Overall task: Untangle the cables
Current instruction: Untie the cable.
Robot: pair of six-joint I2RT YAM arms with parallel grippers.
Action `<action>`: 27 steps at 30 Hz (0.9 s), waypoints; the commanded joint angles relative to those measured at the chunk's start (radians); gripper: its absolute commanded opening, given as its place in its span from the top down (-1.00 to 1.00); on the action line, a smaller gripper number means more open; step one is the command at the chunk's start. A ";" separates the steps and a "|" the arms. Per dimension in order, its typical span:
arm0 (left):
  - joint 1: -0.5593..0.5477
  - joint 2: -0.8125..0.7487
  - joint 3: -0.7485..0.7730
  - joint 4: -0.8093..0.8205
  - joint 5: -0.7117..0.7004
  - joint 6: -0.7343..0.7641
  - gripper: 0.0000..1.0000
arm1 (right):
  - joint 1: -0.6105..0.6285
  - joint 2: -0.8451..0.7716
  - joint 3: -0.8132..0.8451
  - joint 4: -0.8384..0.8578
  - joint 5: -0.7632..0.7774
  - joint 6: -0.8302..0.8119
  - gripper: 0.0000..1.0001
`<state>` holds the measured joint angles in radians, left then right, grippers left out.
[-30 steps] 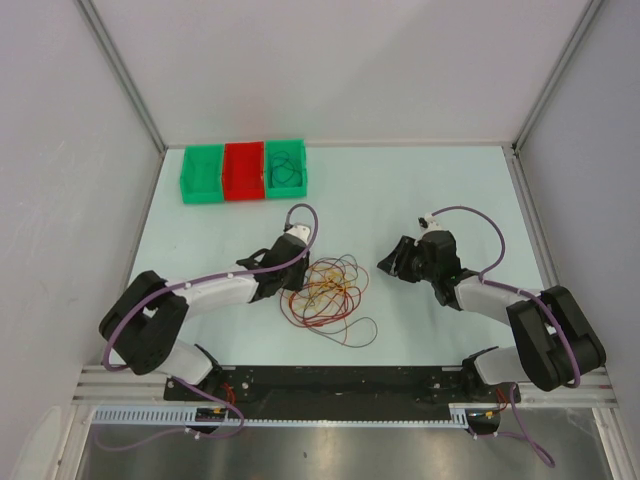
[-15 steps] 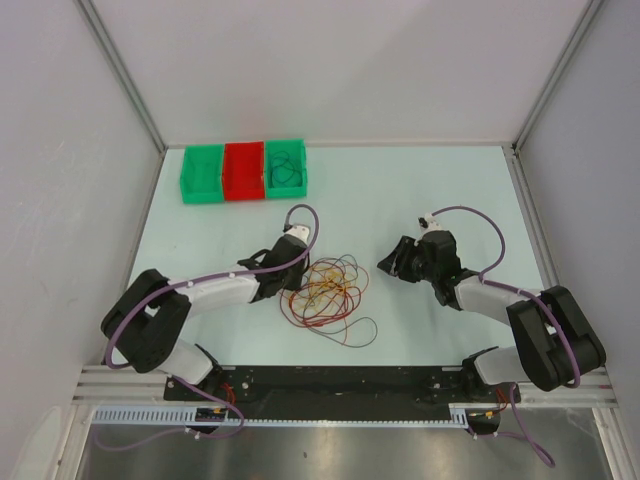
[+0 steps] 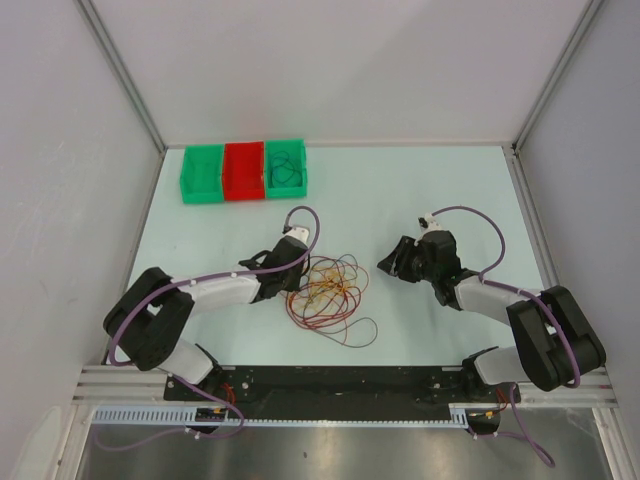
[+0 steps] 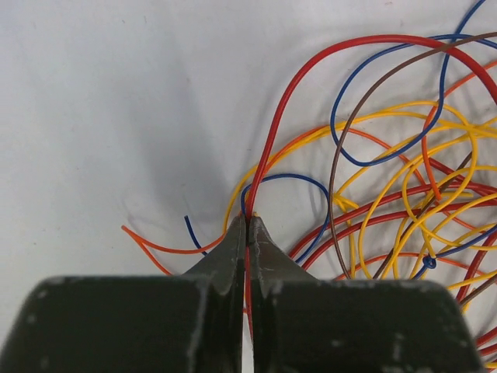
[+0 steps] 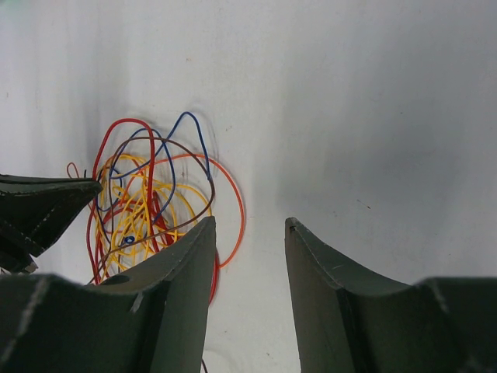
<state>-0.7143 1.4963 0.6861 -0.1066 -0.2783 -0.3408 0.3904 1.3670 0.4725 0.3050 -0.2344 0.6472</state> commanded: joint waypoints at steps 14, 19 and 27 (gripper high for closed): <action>-0.028 -0.154 0.262 -0.241 -0.070 0.043 0.99 | -0.004 -0.002 0.014 0.016 -0.002 0.000 0.10; -0.031 -0.218 0.331 -0.318 -0.068 0.071 0.99 | -0.004 -0.014 0.017 0.025 -0.022 -0.009 0.08; -0.031 -0.225 0.658 -0.498 -0.128 0.215 0.99 | 0.007 -0.117 0.106 -0.053 -0.049 0.025 0.06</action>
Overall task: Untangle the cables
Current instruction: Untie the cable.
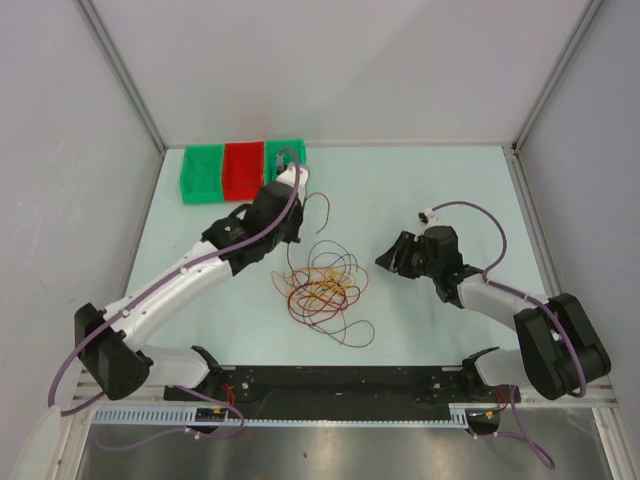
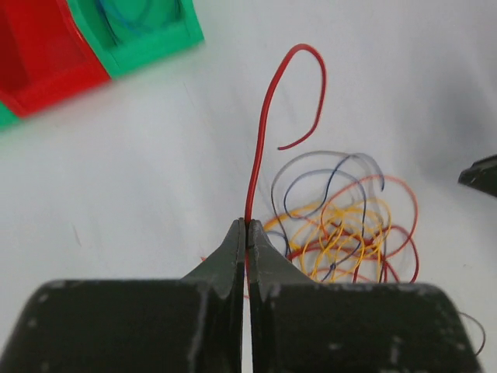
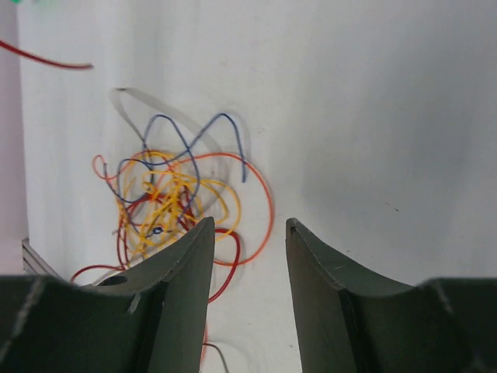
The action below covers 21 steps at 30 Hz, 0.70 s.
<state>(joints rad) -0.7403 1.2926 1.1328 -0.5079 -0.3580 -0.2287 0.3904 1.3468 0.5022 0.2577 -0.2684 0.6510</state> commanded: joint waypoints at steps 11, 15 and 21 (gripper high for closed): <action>-0.007 0.086 0.694 -0.250 -0.087 0.213 0.99 | 0.042 -0.336 0.294 -0.124 -0.089 0.030 -0.20; -0.005 0.145 0.878 -0.282 -0.072 0.209 0.99 | 0.099 -0.348 0.360 -0.106 -0.130 0.010 -0.36; -0.005 0.214 1.048 -0.314 -0.071 0.207 0.99 | 0.274 -0.278 0.395 -0.149 -0.062 -0.096 -0.45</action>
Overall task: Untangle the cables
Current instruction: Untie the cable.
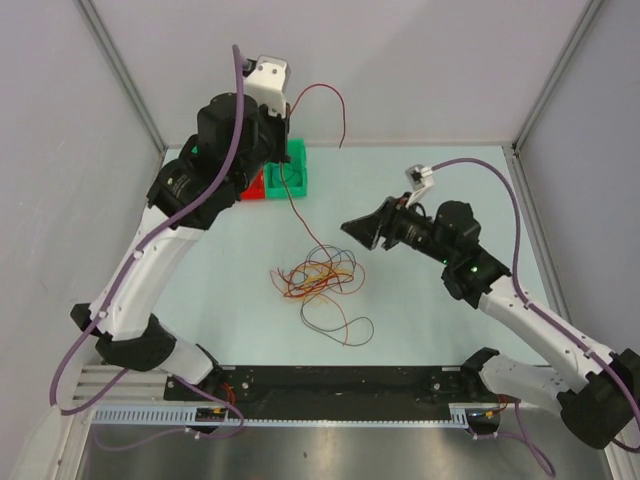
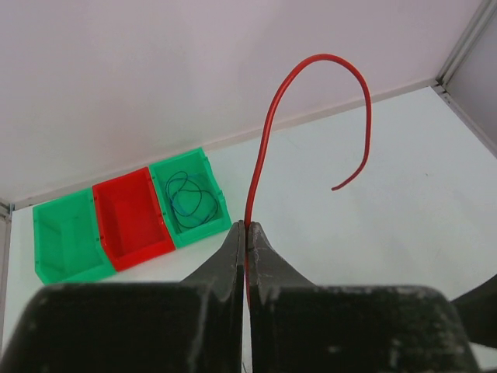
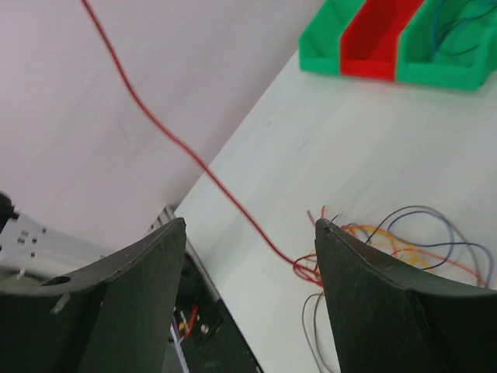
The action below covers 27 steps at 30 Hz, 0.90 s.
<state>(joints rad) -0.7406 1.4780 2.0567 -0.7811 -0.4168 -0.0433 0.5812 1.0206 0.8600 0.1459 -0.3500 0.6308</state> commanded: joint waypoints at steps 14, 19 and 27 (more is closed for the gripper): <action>-0.005 0.073 0.223 -0.049 -0.016 0.028 0.99 | 0.339 0.191 0.033 -0.074 0.386 -0.125 -0.32; -0.005 0.062 0.212 -0.050 -0.016 0.036 0.99 | 0.371 0.187 0.031 -0.074 0.506 -0.129 -0.31; -0.005 0.031 0.149 -0.014 -0.017 0.037 0.99 | 0.394 0.236 0.030 -0.034 0.542 -0.148 -0.22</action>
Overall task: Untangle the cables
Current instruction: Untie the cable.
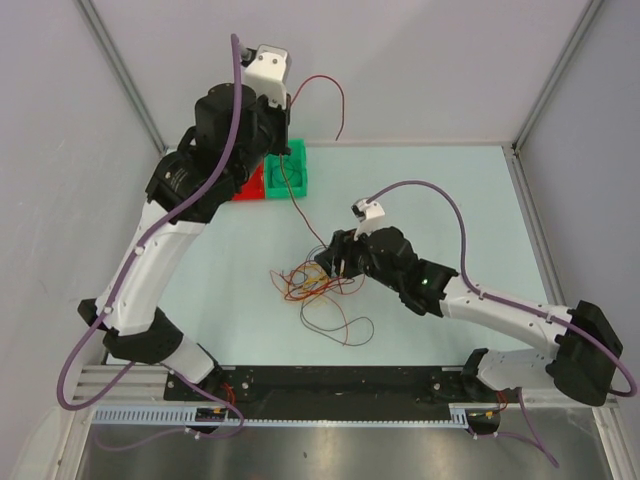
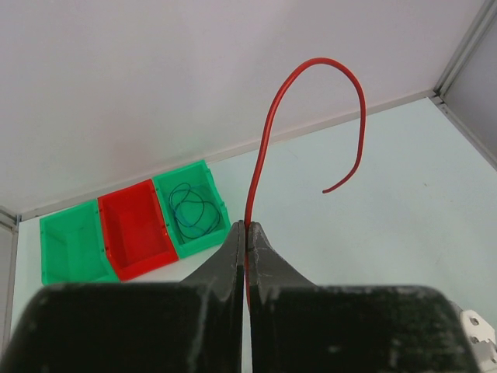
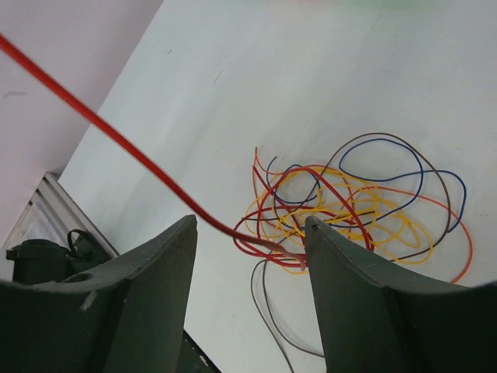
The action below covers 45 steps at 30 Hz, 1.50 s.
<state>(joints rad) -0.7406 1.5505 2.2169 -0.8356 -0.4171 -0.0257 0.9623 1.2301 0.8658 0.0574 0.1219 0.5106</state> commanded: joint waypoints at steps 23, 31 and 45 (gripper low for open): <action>0.047 -0.148 -0.394 0.160 -0.005 -0.020 0.99 | 0.065 -0.199 0.248 -0.022 0.137 -0.129 1.00; 0.063 -0.221 -0.735 0.210 0.099 -0.118 0.99 | 0.072 -0.242 0.441 -0.037 0.108 -0.196 1.00; 0.061 -0.288 -0.833 0.224 0.277 -0.157 0.99 | 0.050 -0.163 0.461 -0.179 0.285 -0.275 1.00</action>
<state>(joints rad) -0.6846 1.3293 1.3579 -0.6220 -0.2020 -0.1783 1.0298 1.0359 1.3186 -0.1112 0.3103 0.2443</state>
